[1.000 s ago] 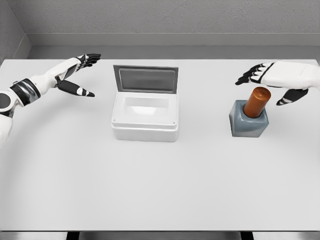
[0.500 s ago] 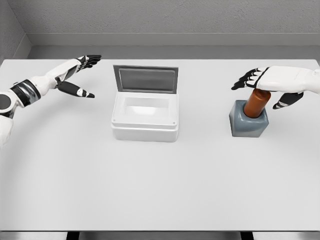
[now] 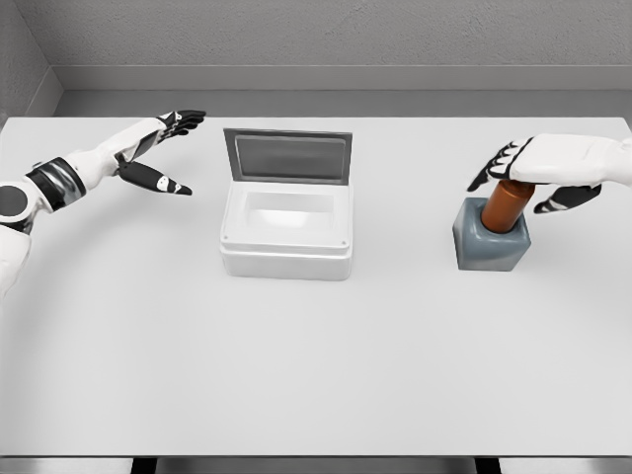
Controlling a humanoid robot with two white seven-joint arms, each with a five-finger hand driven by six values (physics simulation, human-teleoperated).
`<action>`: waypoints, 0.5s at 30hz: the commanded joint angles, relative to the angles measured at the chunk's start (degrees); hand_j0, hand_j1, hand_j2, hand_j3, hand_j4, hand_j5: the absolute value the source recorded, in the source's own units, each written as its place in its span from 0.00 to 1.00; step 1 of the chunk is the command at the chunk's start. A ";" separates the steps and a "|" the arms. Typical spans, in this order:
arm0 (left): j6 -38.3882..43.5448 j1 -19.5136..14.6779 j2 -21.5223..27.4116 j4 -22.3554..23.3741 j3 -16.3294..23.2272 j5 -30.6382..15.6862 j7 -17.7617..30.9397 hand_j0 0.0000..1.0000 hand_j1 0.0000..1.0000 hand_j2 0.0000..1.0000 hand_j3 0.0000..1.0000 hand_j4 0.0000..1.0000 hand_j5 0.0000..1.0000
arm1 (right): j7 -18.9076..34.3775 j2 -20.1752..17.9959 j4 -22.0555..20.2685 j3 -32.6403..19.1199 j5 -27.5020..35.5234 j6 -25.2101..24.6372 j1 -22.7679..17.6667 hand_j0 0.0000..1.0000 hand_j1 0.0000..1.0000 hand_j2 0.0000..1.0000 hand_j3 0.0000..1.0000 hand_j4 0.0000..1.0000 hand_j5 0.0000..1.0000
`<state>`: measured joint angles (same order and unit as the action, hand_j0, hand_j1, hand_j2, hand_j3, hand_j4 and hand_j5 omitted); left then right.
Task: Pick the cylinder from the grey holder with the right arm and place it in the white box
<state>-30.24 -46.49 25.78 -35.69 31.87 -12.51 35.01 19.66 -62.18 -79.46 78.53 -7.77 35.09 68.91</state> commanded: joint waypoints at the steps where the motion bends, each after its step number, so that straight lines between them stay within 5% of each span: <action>1: 0.10 0.00 -0.03 -0.08 -0.05 -0.33 -0.01 1.00 1.00 1.00 1.00 1.00 1.00 | 0.11 -0.04 -0.08 -0.13 0.30 -0.09 0.00 0.69 0.69 0.69 0.69 0.69 0.69; 15: 0.10 0.00 -0.03 -0.08 -0.05 -0.32 -0.01 1.00 1.00 1.00 1.00 1.00 1.00 | 0.11 0.05 -0.70 -0.05 0.21 -0.09 0.00 0.45 0.45 0.45 0.45 0.45 0.45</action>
<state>-30.24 -46.49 25.74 -35.71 31.93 -12.42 35.01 19.76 -62.18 -80.09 78.54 -7.88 35.06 68.91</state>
